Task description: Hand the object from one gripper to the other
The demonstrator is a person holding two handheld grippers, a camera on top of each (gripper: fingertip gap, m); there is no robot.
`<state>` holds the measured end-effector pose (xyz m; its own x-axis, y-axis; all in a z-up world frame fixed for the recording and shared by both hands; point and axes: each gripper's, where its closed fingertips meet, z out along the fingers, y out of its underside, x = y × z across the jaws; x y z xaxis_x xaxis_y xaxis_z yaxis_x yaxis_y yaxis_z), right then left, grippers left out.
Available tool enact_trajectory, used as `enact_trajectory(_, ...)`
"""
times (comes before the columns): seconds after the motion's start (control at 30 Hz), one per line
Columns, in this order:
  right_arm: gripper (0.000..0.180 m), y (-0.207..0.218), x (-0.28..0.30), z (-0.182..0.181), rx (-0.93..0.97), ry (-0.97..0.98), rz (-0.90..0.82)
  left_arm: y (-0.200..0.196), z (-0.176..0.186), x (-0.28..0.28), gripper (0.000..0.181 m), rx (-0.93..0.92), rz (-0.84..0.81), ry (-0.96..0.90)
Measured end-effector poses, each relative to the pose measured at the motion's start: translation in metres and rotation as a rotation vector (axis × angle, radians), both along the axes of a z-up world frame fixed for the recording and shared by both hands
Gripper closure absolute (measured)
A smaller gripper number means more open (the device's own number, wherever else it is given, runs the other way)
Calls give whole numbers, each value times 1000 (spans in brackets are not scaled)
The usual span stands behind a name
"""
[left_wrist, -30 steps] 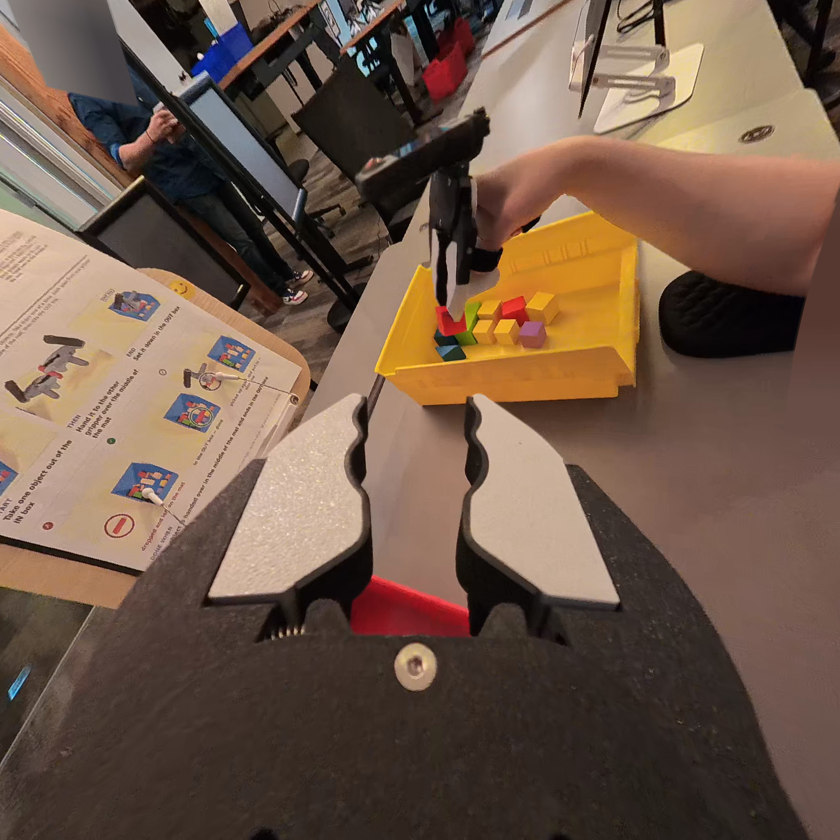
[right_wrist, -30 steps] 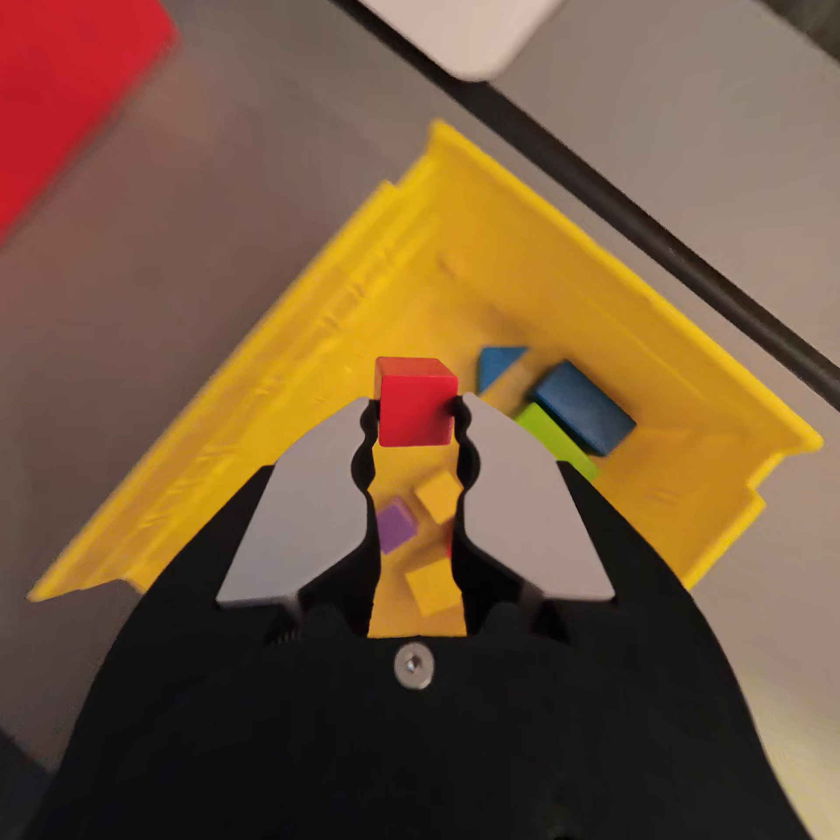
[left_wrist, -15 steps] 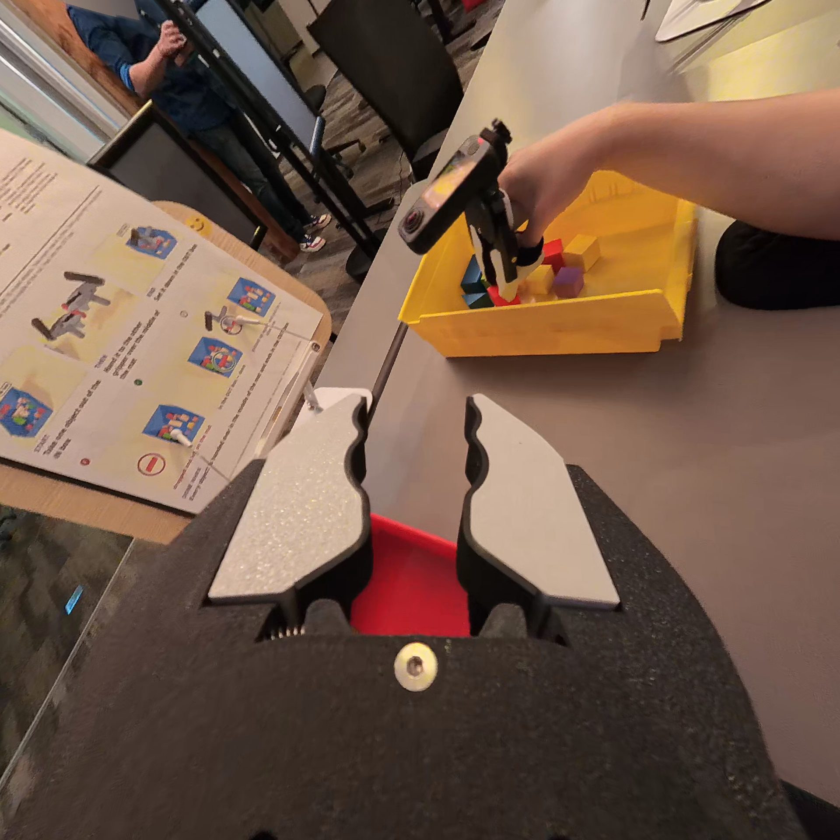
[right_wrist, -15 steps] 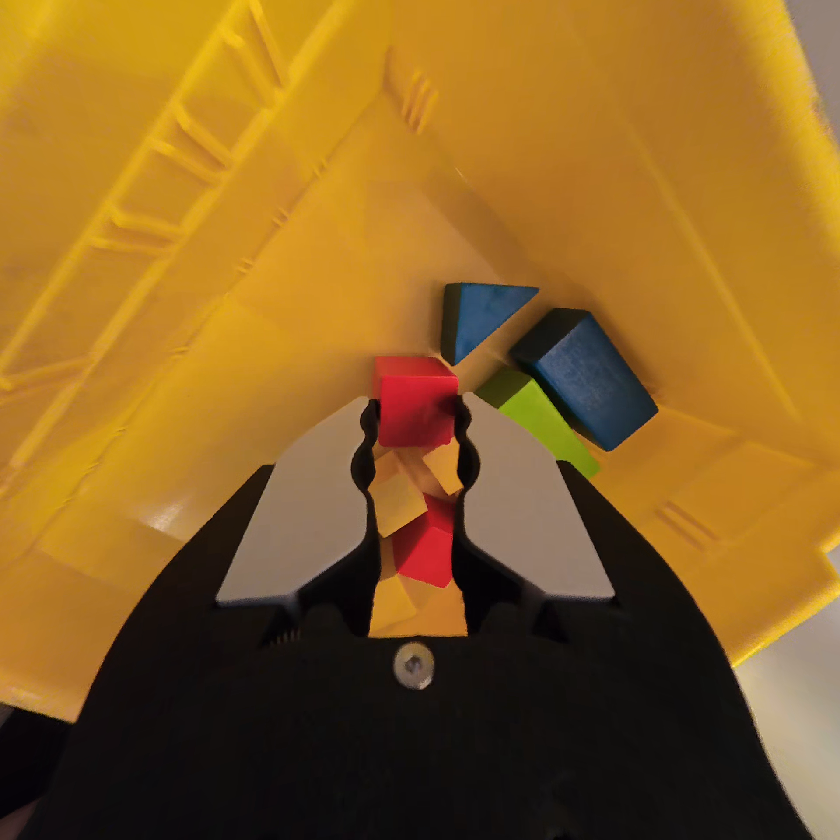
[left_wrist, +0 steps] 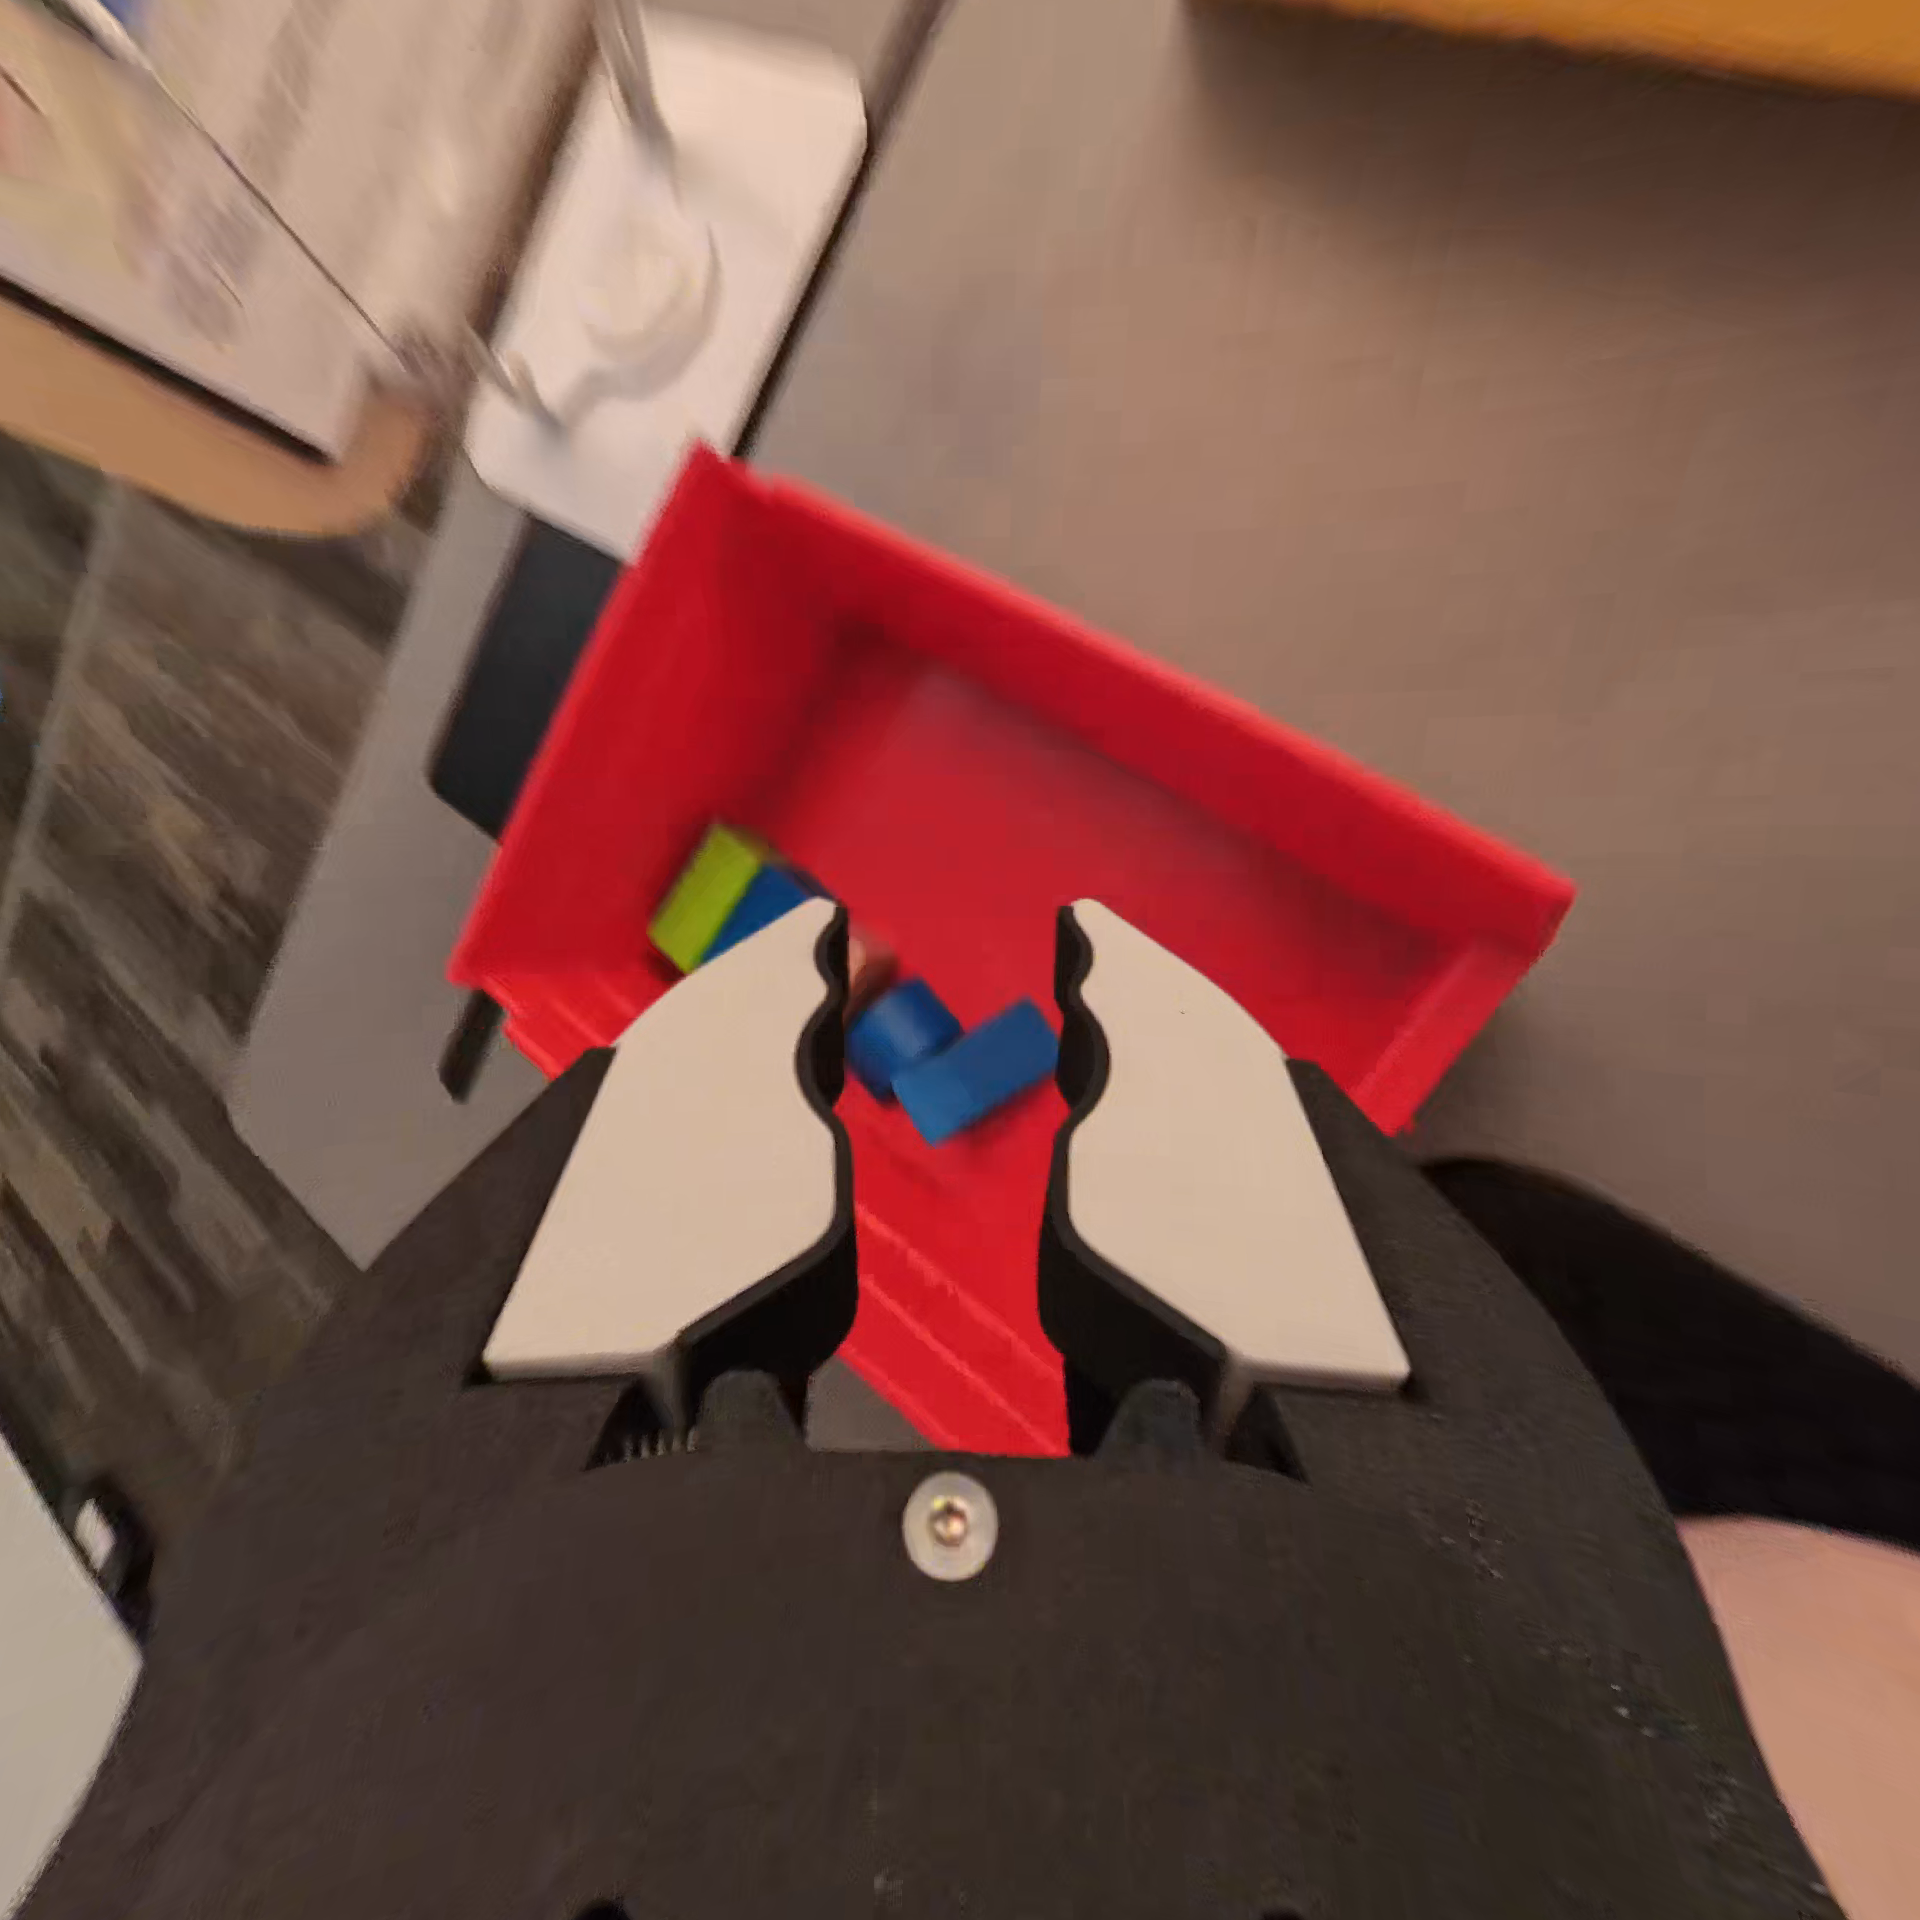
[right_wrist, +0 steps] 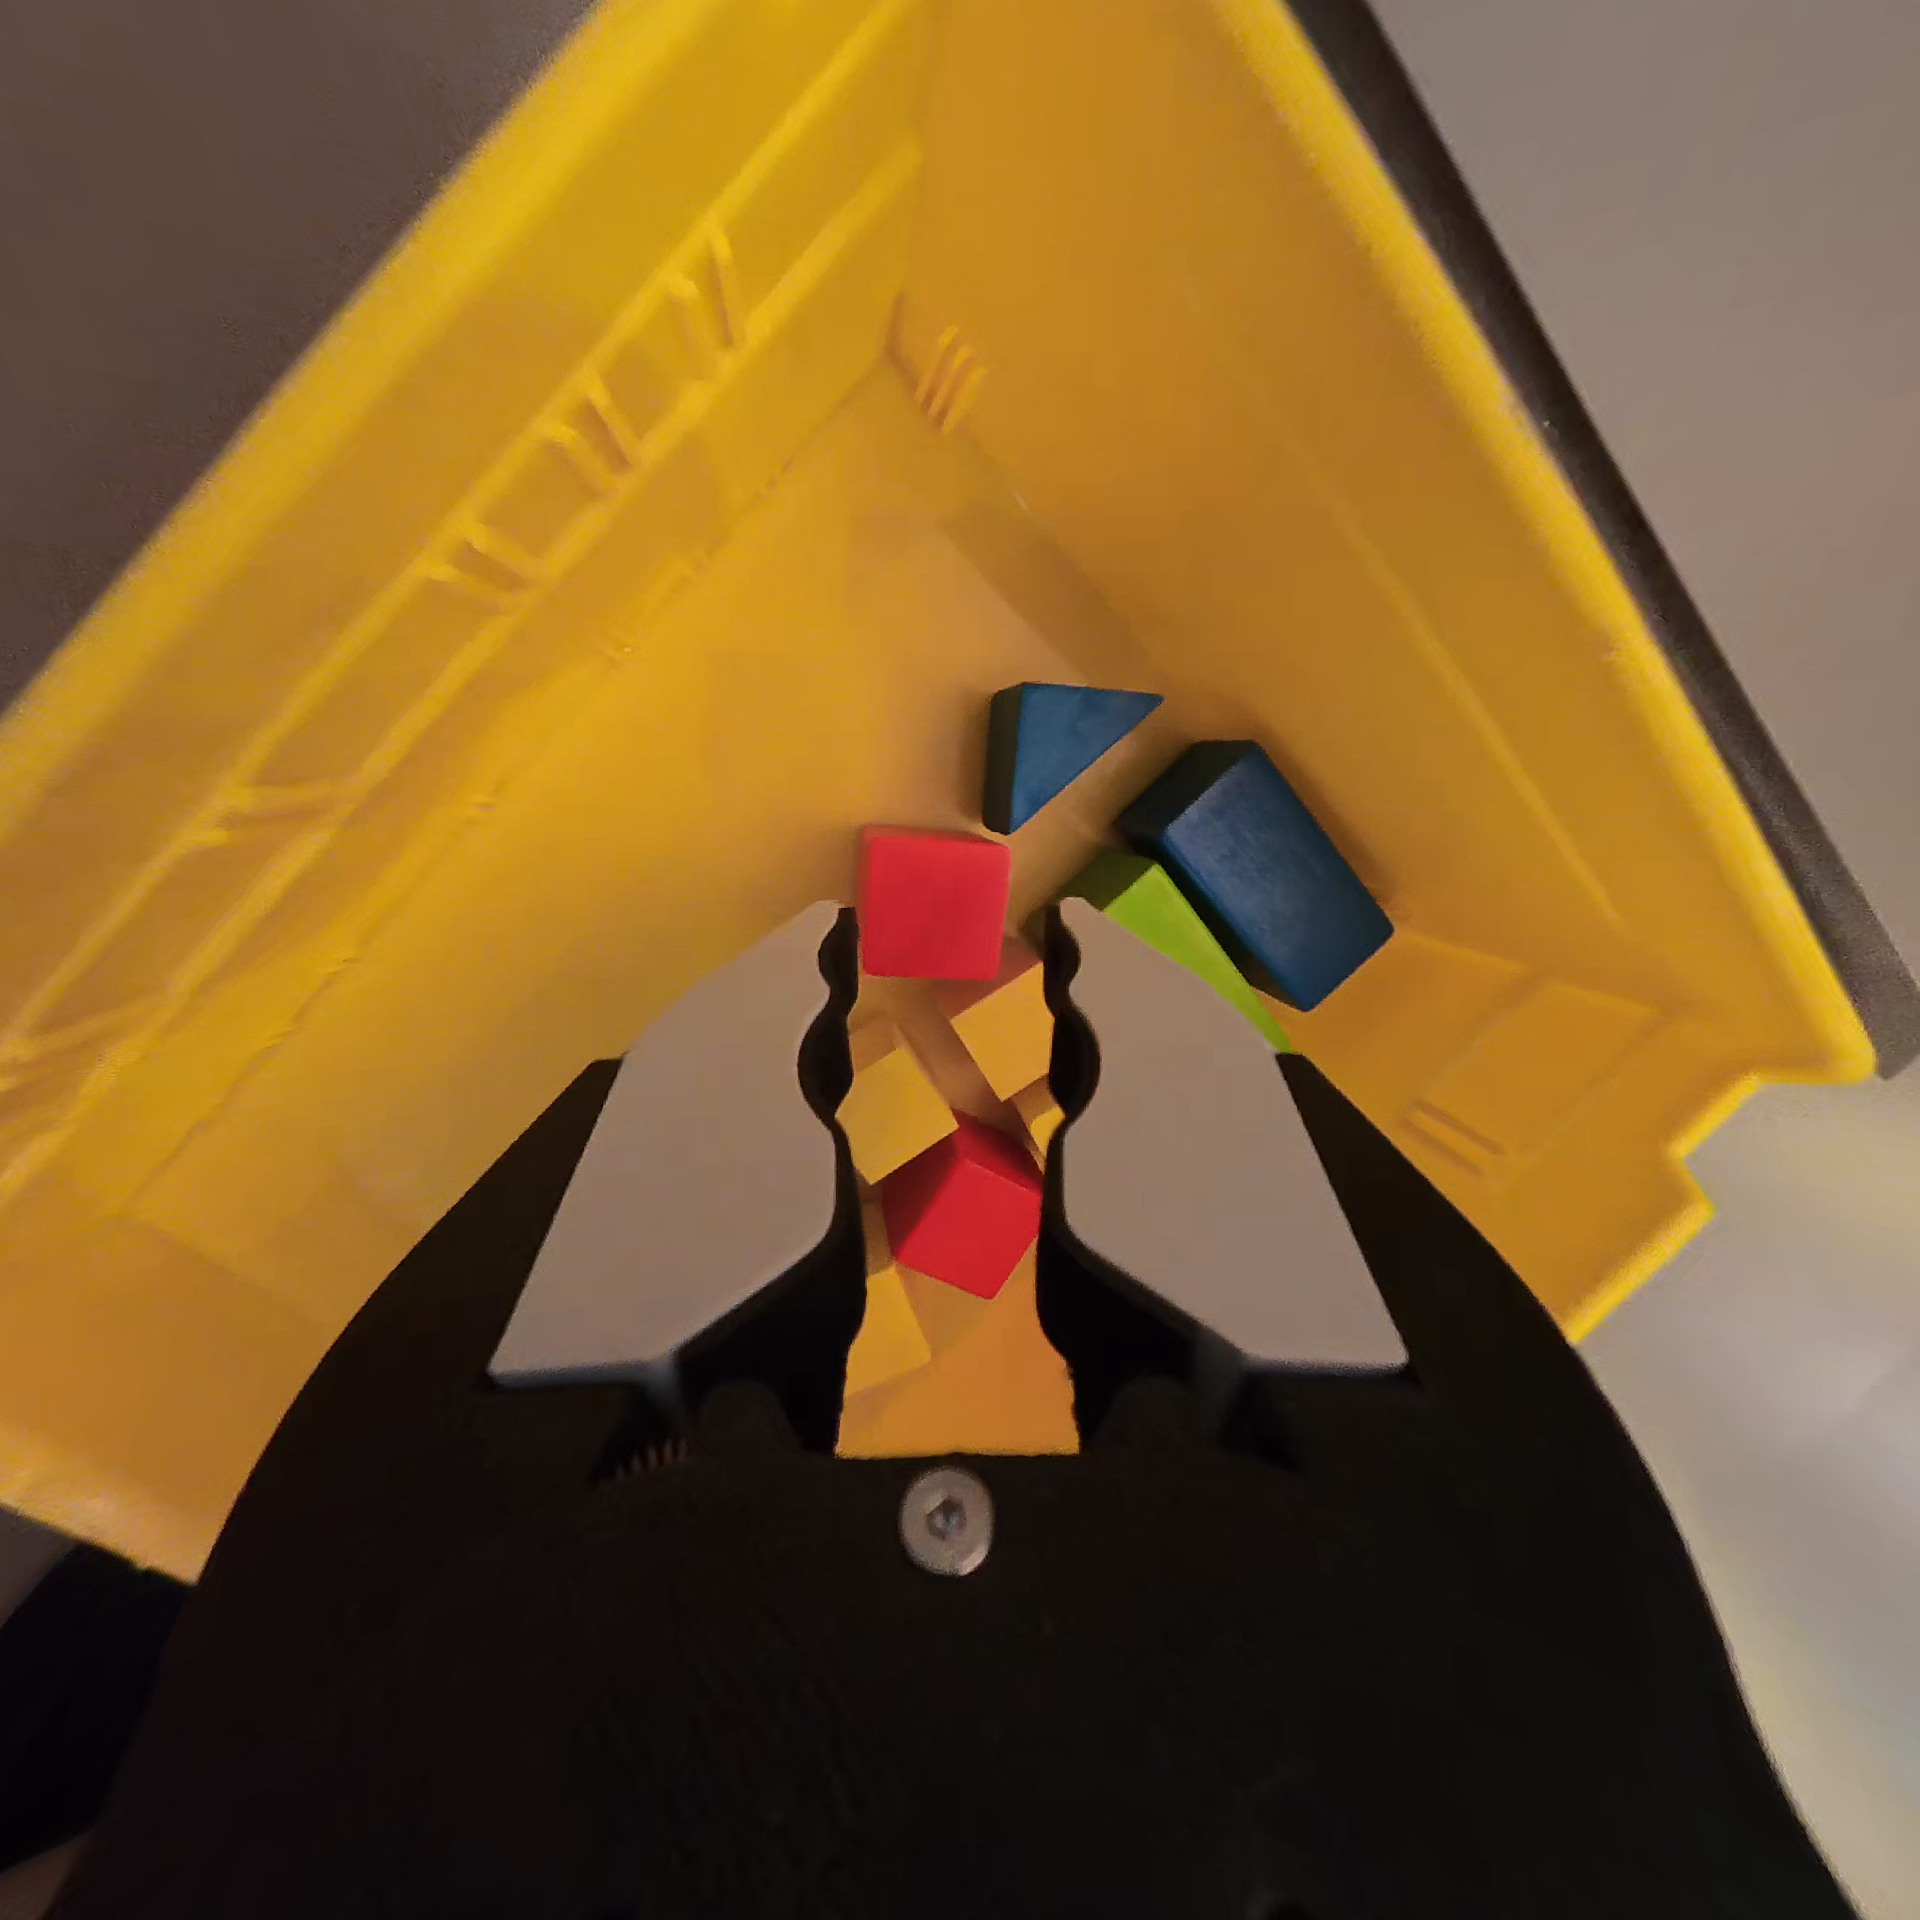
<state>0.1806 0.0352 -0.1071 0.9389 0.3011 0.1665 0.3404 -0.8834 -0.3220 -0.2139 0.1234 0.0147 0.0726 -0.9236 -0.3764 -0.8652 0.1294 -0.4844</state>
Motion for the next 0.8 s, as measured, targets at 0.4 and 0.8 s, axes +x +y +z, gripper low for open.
enact_trajectory(0.4, 144, -8, -3, 14, 29, 26, 41, 40, -113, -53, 143, -208, 106, 419)
enact_trajectory(0.8, 144, -7, -33, 23, 60, 173, 123, 51, -138, -58, 129, -198, 84, 477)
